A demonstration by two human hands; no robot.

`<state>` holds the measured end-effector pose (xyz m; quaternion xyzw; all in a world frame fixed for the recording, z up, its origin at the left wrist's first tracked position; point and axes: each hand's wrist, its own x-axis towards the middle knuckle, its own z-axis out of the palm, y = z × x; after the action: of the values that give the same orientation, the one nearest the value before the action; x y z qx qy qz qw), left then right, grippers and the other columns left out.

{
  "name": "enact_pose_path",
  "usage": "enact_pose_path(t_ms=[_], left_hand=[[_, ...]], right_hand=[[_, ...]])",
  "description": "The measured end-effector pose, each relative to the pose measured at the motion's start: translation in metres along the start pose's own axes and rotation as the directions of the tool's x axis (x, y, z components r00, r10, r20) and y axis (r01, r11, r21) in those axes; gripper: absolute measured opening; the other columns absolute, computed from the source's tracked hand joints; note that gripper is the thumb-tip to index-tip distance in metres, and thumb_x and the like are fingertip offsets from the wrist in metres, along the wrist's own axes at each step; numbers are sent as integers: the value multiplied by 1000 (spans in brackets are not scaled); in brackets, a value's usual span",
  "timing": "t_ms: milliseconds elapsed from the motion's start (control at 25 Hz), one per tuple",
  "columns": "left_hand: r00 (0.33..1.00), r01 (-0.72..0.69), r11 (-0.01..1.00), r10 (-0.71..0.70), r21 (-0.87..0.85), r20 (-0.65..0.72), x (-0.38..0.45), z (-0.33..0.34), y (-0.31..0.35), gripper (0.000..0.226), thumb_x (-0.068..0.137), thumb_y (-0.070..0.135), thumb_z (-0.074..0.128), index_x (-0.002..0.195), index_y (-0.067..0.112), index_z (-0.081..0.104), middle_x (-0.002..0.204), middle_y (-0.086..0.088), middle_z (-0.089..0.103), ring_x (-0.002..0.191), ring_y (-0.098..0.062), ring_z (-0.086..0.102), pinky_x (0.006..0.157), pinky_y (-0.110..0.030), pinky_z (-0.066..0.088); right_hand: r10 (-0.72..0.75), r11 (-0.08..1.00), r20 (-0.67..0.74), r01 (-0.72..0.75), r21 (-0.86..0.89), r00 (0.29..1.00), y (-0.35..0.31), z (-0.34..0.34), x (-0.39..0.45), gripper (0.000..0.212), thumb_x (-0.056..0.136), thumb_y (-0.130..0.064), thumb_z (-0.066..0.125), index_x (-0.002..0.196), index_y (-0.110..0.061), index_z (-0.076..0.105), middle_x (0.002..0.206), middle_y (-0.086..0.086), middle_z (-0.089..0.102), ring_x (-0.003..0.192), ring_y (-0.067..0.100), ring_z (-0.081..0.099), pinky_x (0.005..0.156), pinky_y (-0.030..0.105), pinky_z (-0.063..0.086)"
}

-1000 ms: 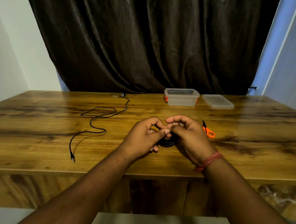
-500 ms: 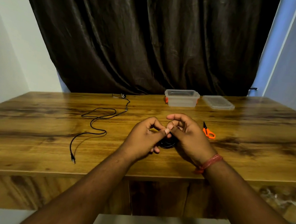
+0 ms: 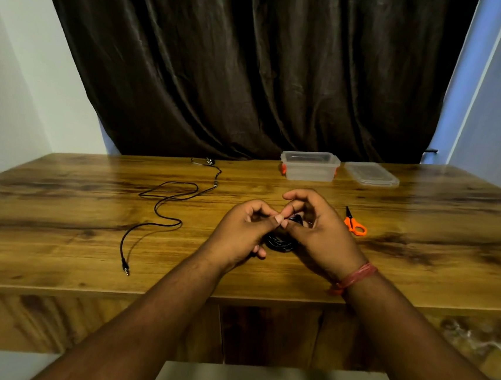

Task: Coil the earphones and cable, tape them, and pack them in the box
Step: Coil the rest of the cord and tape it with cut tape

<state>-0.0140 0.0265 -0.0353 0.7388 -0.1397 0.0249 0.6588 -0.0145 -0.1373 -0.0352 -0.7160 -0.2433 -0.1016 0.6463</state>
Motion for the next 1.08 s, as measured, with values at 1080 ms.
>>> enact_pose_path(t_ms=[1080], left_hand=[[916, 86, 994, -51, 69, -399, 32, -9, -17, 7, 92, 16, 63, 97, 20, 60, 94, -5, 65, 65, -14, 59, 41, -23, 46]], right_hand=[[17, 808, -241, -156, -569, 970, 13, 33, 50, 11, 81, -10, 63, 87, -19, 61, 75, 1, 65, 72, 15, 58, 55, 8, 35]])
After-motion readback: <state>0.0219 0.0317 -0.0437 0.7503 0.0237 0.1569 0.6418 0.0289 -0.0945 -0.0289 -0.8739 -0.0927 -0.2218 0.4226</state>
